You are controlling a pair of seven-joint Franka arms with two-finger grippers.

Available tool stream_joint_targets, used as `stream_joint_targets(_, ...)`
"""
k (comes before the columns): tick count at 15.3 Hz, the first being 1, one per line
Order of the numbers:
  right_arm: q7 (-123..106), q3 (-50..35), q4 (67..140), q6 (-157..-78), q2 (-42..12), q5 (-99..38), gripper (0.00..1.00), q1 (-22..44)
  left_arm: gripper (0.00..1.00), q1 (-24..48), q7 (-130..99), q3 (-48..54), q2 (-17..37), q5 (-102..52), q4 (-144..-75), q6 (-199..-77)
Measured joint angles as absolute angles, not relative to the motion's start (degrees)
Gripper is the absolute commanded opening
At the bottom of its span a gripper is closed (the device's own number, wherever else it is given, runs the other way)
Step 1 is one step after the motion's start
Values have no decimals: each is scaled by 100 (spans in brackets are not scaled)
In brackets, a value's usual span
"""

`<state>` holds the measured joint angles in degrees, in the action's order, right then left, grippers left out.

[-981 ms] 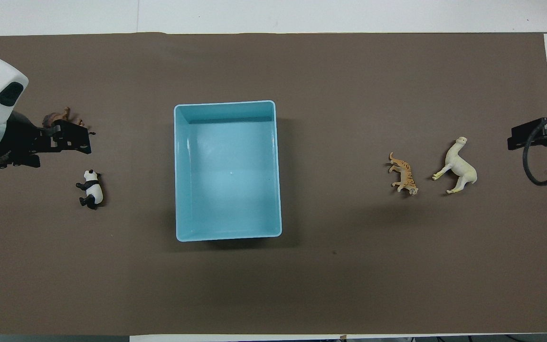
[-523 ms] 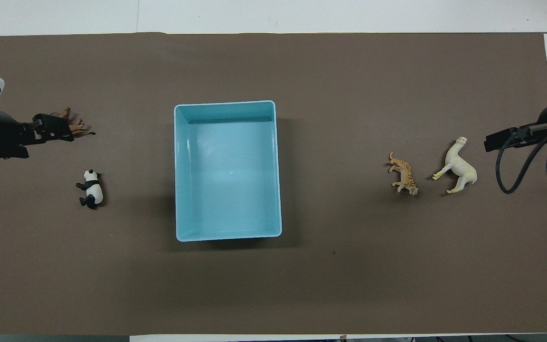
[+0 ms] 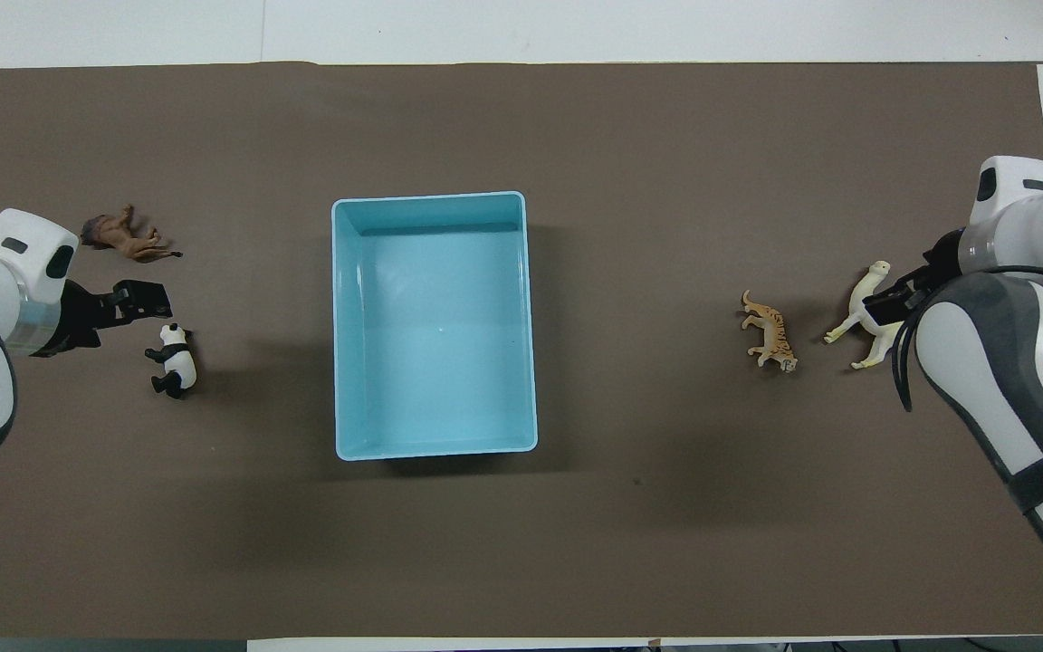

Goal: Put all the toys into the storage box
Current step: 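Grasp the panda with the left gripper while the right gripper grasps the llama, then lower the panda into the blue box and open the left gripper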

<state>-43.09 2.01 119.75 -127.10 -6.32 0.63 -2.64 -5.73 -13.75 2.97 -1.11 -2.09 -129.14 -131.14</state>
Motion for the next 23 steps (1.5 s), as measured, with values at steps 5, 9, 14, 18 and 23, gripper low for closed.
stream_joint_targets(5,-4557,211,12273,-12972,-734,-180,100,-412,100,-649,-1050,302,226,-209,-13315,-13989)
stream_joint_targets(9,-4556,221,12410,-13276,-847,-229,100,-574,100,-731,-810,297,270,-209,-13413,-14036)
stream_joint_targets(14,-4520,208,12578,-13455,-866,-270,100,-565,100,-726,-776,329,288,-209,-13785,-14238)
stream_joint_targets(18,-4520,227,12778,-13720,-936,-278,100,-579,54,-725,-763,337,273,-209,-13942,-14321)
stream_joint_targets(23,-4519,231,12883,-13850,-968,-298,43,-647,7,-724,-754,339,188,-208,-13939,-14321)
